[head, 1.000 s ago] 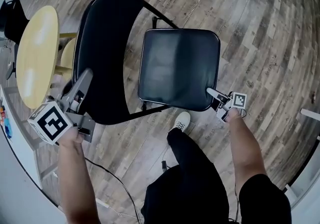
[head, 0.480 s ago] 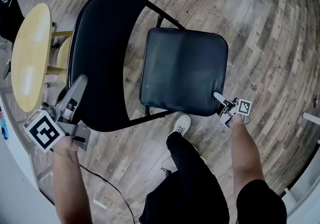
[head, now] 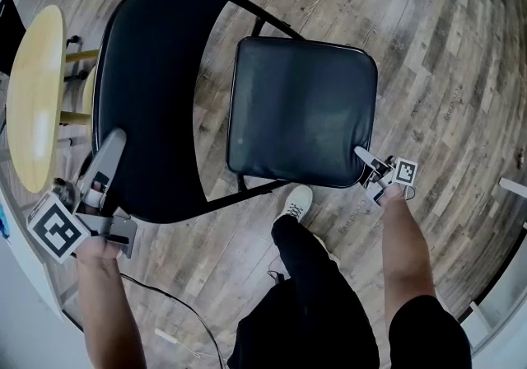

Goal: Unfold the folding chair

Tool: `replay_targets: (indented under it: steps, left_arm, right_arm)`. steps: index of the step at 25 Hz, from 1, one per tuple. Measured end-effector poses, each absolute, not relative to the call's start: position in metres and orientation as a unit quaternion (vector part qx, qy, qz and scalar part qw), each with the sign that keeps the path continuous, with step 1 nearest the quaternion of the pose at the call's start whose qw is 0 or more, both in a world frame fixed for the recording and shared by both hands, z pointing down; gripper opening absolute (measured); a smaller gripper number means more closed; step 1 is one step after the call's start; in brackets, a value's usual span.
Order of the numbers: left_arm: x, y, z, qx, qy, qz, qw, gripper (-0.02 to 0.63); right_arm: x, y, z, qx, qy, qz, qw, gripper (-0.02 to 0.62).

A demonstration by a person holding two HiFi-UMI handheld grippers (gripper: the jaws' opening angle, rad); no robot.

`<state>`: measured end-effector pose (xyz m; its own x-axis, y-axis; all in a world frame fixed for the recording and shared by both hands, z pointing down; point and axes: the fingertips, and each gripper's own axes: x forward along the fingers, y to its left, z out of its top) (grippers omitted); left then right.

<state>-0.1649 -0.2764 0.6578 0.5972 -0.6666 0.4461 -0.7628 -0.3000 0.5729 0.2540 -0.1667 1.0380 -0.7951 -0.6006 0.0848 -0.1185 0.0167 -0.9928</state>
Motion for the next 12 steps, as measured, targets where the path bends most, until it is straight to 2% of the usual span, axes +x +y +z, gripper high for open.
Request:
replay_targets:
  steps: [7, 12]
  left_arm:
    - [-0.1634, -0.2785, 0.6574, 0.804, -0.443, 0.058, 0.393, 0.107]
    - [-0.1696, -0.2777, 0.6604, 0.795, -0.46, 0.066, 0.389, 0.109]
  right_arm:
    - [0.2566, -0.1679, 1.0356, -0.295, 0.685, -0.633, 0.207, 0.219]
    - [0.2621, -0.165, 1.0427, -0.376, 0.668, -0.624, 0.151, 0.263]
